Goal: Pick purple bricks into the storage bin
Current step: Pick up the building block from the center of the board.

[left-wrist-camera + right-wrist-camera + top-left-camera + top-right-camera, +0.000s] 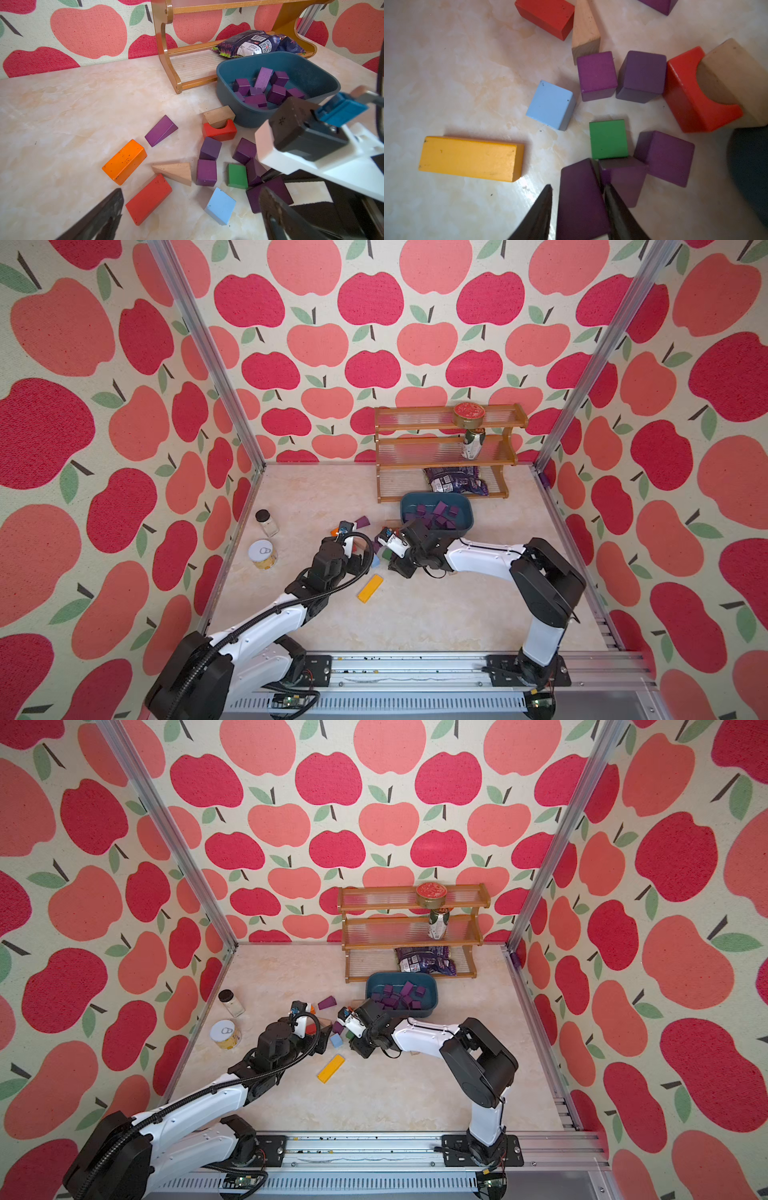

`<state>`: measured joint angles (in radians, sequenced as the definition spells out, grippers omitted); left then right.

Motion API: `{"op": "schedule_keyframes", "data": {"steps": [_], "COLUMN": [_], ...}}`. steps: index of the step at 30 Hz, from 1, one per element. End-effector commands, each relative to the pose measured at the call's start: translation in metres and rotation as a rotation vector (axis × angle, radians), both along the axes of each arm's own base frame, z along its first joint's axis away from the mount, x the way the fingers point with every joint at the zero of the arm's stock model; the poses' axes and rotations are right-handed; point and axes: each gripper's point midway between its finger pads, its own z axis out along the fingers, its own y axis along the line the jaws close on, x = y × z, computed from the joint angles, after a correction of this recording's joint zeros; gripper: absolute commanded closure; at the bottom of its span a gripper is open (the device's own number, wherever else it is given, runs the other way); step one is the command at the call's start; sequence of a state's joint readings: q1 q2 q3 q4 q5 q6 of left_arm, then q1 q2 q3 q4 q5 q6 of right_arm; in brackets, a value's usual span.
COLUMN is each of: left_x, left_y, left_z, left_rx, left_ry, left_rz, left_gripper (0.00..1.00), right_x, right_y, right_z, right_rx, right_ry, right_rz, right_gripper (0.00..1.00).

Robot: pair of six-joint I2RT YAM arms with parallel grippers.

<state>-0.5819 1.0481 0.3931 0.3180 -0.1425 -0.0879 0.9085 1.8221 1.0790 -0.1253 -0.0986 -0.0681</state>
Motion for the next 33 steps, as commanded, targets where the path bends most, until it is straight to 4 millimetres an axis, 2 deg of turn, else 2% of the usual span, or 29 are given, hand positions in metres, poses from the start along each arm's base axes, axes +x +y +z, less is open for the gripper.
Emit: {"op": "schedule_keyframes", "data": {"steps": [1, 15, 25, 33], "left_x": [0.0, 0.001, 0.002, 0.003], "left_y": [0.004, 0.003, 0.001, 0.0], "left_z": [-0.001, -0.002, -0.004, -0.006], "left_rx": [0.005, 0.0, 0.004, 0.009], "left_ry": [0.015, 0.022, 0.032, 0.045], "left_rz": [0.017, 0.013, 0.009, 0.009], "left_gripper": [0.01, 0.01, 0.01, 0.01], "right_x": [-0.002, -0.007, -0.006, -0.003], "right_y": [-0.002, -0.007, -0.006, -0.008], "right_z": [-0.003, -0.014, -0.014, -0.011], "right_rx": [-0.013, -0.051, -0.053, -0.05], "right_ry": [0.016, 0.032, 0.032, 0.014], "right_rz": [0.013, 0.01, 0.011, -0.01], "right_gripper": [0.56, 0.62, 0.75, 0.8]}}
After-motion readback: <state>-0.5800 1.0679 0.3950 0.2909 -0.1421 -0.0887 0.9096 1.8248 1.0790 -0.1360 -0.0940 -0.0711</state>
